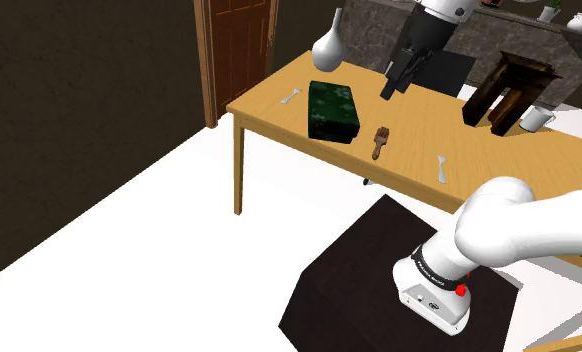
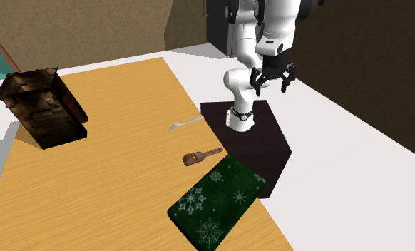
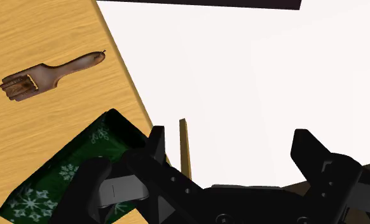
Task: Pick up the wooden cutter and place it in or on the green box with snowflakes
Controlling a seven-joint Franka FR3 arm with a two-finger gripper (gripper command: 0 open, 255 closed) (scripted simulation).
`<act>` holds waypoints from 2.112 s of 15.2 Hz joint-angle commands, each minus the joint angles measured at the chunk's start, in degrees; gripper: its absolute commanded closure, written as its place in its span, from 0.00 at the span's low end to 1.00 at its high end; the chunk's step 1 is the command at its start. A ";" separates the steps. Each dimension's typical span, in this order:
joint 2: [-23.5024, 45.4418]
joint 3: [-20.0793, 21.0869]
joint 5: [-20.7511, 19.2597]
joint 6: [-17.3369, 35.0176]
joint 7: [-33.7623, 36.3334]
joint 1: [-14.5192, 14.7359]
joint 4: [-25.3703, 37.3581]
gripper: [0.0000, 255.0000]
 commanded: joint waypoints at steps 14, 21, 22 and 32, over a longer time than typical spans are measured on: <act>10.75 -2.13 -6.32 21.62 12.16 -10.90 -10.69 0.00; 19.01 -3.87 -10.20 32.75 19.58 -17.12 -13.55 0.00; 20.29 -4.15 -10.79 34.29 20.71 -18.02 -13.80 0.00; 30.37 -6.30 -14.82 45.98 27.99 -23.69 -15.45 0.00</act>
